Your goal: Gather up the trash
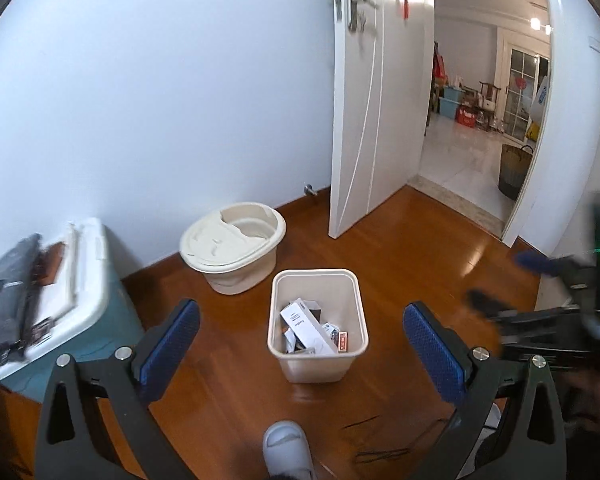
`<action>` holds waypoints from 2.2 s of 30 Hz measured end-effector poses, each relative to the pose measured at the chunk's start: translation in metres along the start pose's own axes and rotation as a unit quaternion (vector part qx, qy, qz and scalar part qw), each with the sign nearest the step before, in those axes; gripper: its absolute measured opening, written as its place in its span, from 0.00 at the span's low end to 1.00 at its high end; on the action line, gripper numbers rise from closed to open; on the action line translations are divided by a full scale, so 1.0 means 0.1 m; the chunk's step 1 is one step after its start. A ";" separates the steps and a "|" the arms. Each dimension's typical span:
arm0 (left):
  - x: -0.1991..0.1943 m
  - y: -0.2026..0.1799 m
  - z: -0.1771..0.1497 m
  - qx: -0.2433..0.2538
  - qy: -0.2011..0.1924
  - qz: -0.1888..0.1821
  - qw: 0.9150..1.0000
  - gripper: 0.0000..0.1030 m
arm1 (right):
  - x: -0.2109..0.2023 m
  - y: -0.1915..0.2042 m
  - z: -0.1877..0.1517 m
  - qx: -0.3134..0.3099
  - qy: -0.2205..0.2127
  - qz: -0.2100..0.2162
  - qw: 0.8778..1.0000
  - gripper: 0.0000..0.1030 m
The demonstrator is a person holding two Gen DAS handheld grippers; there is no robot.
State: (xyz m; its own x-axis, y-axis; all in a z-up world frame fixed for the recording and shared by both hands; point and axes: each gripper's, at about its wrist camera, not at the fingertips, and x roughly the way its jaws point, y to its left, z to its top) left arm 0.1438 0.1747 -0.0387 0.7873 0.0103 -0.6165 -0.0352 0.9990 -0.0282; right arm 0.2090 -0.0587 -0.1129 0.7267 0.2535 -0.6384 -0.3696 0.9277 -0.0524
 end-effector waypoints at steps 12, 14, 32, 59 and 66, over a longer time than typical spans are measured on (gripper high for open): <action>-1.25 -0.38 -0.78 -0.025 0.046 0.001 0.999 1.00 | -2.07 0.37 -1.11 0.030 0.017 -0.059 0.998 1.00; -1.38 -0.42 -0.87 -0.013 0.040 0.028 0.999 1.00 | -2.24 0.39 -1.25 0.035 0.022 -0.048 0.998 1.00; -1.69 -0.49 -1.13 -0.007 0.051 0.035 0.998 1.00 | -2.62 0.63 -1.37 0.019 0.039 -0.046 0.998 1.00; -1.59 -0.43 -1.17 -0.003 0.070 0.026 0.997 1.00 | -2.50 0.70 -1.32 0.021 0.053 -0.051 0.997 1.00; -1.58 -0.41 -1.17 -0.005 0.074 0.026 0.997 1.00 | -2.50 0.71 -1.31 0.022 0.056 -0.051 0.997 1.00</action>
State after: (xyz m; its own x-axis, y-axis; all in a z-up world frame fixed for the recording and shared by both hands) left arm -0.0510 0.1274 -0.0325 0.6843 0.0546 -0.7271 -0.0799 0.9968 -0.0003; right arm -0.0749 -0.0917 -0.0583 0.6886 0.1275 -0.7138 -0.2703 0.9586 -0.0895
